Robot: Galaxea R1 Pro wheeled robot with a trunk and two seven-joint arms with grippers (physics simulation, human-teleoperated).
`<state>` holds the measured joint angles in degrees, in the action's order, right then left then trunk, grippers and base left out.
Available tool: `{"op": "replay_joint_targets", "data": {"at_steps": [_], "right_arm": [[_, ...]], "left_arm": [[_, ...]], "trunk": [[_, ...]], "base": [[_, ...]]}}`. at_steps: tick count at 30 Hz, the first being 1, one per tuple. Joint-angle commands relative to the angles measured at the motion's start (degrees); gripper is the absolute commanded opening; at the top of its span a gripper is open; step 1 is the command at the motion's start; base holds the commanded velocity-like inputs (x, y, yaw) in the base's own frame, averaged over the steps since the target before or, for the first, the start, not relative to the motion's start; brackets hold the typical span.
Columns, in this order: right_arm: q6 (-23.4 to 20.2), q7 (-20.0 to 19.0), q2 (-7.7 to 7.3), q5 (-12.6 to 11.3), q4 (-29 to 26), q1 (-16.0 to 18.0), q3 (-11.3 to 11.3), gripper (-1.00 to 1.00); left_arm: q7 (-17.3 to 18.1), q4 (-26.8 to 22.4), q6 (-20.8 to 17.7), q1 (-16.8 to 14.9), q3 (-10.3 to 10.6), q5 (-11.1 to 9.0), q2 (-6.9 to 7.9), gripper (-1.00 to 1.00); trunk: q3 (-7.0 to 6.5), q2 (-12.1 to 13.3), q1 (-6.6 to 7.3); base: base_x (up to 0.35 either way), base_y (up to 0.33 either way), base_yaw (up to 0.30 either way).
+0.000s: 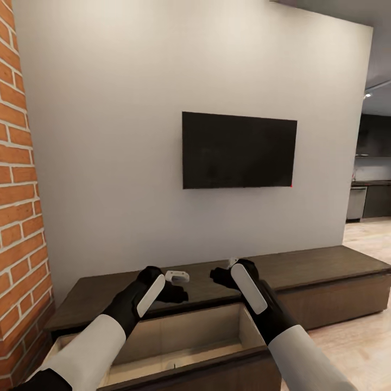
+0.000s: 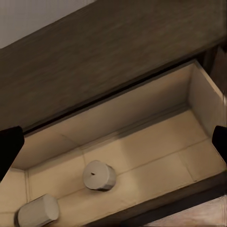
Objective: Place each of the two pumpkins and all three candles from the living room inside a cabinet in the living room (use any cabinet), then make sure every cabinet is closed, and position the cauldron so it is next to a table in the living room.
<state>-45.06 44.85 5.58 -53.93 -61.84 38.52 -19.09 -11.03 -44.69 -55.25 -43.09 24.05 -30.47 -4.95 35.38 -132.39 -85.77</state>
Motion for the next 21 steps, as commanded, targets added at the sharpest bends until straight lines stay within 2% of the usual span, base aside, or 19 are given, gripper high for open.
{"op": "replay_joint_targets", "data": {"at_steps": [1,21], "right_arm": [[-0.03,0.59,0.00,-0.53,-0.04,0.06,-0.08,1.00],[-0.03,0.63,0.03,-0.48,-0.04,0.06,-0.15,1.00]], "left_arm": [[-0.57,-0.09,-0.15,-0.04,0.12,-0.60,0.03,1.00],[-0.57,-0.66,-0.21,-0.05,0.12,-0.57,0.02,1.00]], "trunk": [[-0.17,0.38,0.25],[-4.96,8.40,4.64]], "base": [[-0.124,0.000,-0.231],[-0.018,0.000,-0.231]]}}
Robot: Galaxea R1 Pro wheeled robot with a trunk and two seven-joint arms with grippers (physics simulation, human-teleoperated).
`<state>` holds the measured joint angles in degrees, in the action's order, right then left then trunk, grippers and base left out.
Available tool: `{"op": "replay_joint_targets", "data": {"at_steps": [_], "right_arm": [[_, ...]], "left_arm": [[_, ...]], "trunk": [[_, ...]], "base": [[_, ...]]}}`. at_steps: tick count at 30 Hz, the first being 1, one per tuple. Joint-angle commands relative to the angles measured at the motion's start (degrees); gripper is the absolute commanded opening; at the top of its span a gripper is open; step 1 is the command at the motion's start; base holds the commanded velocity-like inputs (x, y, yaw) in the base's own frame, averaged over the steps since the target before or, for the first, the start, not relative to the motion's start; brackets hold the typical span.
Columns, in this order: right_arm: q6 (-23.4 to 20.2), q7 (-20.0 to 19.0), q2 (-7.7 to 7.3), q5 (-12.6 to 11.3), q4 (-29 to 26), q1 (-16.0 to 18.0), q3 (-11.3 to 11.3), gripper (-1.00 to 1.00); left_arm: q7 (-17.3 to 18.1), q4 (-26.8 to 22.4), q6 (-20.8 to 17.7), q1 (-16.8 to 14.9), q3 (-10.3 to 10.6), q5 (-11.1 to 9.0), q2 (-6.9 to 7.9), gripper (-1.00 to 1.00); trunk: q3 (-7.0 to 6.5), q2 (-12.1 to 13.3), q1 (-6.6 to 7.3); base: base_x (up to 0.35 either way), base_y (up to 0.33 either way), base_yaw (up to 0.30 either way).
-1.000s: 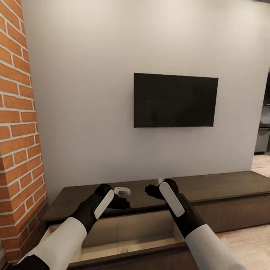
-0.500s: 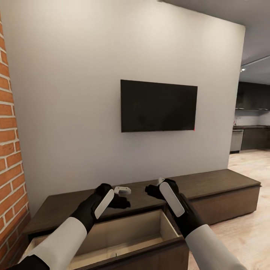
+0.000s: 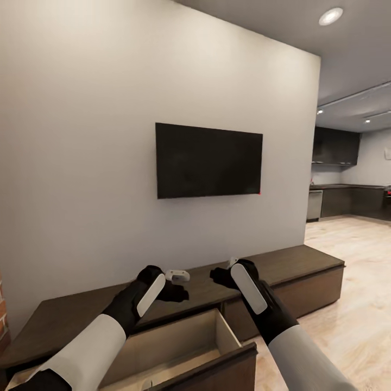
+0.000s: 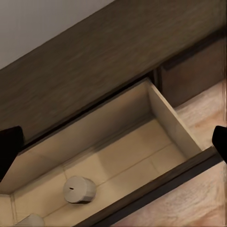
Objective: Place each of the two pumpkins and all three candles from the living room inside a cabinet in the living room (use any cabinet), then make sure every cabinet is closed, and position the cauldron so it is next to a table in the living room.
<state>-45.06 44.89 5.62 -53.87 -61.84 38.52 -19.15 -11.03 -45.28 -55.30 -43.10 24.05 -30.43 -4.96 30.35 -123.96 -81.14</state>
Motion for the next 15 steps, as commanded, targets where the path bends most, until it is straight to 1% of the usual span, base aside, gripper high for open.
{"op": "replay_joint_targets", "data": {"at_steps": [1,15], "right_arm": [[-0.03,0.60,0.00,-0.53,-0.04,0.06,-0.09,1.00],[-0.03,0.63,0.01,-0.53,-0.04,0.06,-0.09,1.00]], "left_arm": [[-0.57,-0.07,-0.16,-0.04,0.12,-0.61,0.03,1.00],[-0.57,-0.77,-0.16,0.02,0.12,-0.60,0.03,1.00]], "trunk": [[-0.17,0.38,0.23],[-3.52,5.99,3.31]], "base": [[0.000,0.000,-0.231],[0.000,0.000,-0.231]]}}
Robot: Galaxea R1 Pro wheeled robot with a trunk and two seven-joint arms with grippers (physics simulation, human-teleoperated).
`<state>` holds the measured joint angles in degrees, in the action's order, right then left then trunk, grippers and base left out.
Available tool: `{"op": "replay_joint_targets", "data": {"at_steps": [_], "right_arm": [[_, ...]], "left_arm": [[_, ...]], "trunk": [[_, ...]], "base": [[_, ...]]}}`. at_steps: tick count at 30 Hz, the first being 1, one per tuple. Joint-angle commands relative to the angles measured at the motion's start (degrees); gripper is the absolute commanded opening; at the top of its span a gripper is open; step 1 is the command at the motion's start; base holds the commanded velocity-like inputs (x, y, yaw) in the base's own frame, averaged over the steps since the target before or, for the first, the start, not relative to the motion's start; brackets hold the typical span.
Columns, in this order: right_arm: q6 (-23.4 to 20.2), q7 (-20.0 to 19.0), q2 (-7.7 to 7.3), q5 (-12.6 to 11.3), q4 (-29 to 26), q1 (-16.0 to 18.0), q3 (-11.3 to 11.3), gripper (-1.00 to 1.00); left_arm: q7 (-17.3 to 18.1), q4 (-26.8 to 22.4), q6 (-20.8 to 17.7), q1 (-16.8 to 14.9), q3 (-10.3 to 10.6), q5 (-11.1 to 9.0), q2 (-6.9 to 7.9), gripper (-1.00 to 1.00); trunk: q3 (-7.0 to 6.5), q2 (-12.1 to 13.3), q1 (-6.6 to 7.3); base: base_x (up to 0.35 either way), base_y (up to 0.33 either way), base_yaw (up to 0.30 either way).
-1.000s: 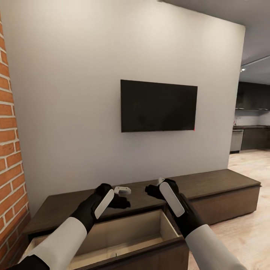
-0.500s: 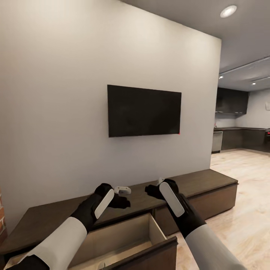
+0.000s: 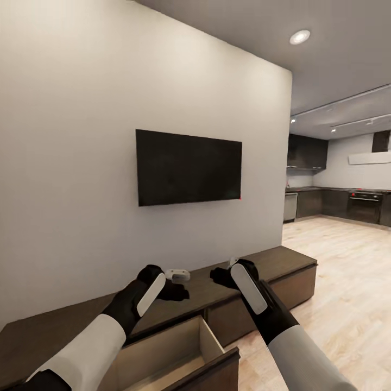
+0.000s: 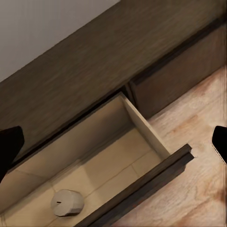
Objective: Place each of the two pumpkins and all three candles from the living room inside a cabinet in the living room (use any cabinet), then make sure every cabinet is closed, and position the cauldron so it is next to a table in the living room.
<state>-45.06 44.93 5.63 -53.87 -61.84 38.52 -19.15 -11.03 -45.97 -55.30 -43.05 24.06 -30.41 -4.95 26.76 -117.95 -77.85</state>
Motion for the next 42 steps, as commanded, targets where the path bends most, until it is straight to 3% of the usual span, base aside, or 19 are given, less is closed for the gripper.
{"op": "replay_joint_targets", "data": {"at_steps": [1,42], "right_arm": [[-0.03,0.59,-0.01,-0.53,-0.02,0.06,-0.09,1.00],[-0.03,0.56,-0.02,-0.53,0.05,0.06,-0.04,1.00]], "left_arm": [[-0.57,-0.12,-0.16,-0.06,0.11,-0.61,0.03,1.00],[-0.65,-1.36,-0.16,-0.02,0.18,-0.54,0.04,1.00]], "trunk": [[-0.17,0.38,0.23],[-9.98,16.82,9.24]], "base": [[0.000,0.000,-0.231],[0.000,0.000,-0.231]]}}
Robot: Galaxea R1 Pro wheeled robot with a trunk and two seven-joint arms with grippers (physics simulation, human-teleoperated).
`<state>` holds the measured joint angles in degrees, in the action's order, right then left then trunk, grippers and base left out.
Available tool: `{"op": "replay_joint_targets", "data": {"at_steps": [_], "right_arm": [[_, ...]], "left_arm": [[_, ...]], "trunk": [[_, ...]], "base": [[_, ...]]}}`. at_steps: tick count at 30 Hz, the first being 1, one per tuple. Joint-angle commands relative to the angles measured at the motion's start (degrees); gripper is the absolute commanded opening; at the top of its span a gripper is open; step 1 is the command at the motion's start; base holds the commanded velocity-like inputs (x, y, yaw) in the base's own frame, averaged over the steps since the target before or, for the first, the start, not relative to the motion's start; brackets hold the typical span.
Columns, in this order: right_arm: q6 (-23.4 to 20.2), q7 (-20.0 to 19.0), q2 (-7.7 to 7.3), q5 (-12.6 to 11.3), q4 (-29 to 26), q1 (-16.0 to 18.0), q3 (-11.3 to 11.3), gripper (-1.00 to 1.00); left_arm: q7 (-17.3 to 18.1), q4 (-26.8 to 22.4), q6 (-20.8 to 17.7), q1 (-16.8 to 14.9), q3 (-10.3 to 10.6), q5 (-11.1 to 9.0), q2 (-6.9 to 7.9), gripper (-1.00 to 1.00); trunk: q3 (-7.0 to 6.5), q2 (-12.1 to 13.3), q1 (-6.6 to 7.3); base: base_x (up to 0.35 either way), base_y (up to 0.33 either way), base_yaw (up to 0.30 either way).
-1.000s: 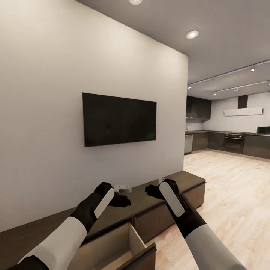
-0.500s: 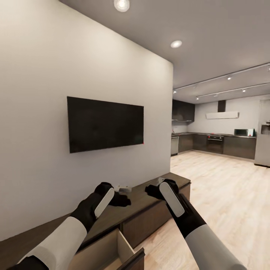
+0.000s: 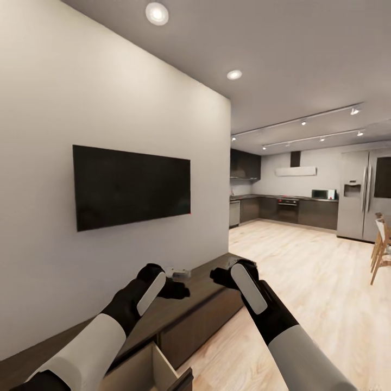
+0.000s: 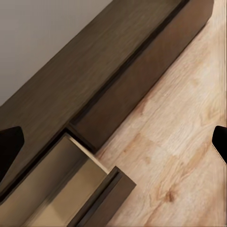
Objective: Place each of the two pumpkins and all three candles from the living room inside a cabinet in the living room (use any cabinet), then make sure every cabinet is closed, and position the cauldron so it is next to a table in the living room.
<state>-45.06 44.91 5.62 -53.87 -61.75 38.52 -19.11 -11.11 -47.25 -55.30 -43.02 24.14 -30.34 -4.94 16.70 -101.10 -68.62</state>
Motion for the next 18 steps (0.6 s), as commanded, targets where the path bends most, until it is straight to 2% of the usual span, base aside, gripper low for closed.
{"op": "replay_joint_targets", "data": {"at_steps": [1,18], "right_arm": [[0.01,0.59,0.00,-0.54,-0.04,0.07,-0.08,1.00],[0.09,0.56,-0.02,-0.54,0.05,0.07,-0.06,1.00]], "left_arm": [[-0.58,-0.06,-0.16,-0.04,0.11,-0.61,0.03,1.00],[-0.57,-0.09,-0.15,-0.04,0.11,-0.69,0.02,1.00]], "trunk": [[-0.16,0.37,0.23],[-4.23,7.19,3.96]], "base": [[0.000,0.000,-0.231],[0.000,0.000,-0.231]]}}
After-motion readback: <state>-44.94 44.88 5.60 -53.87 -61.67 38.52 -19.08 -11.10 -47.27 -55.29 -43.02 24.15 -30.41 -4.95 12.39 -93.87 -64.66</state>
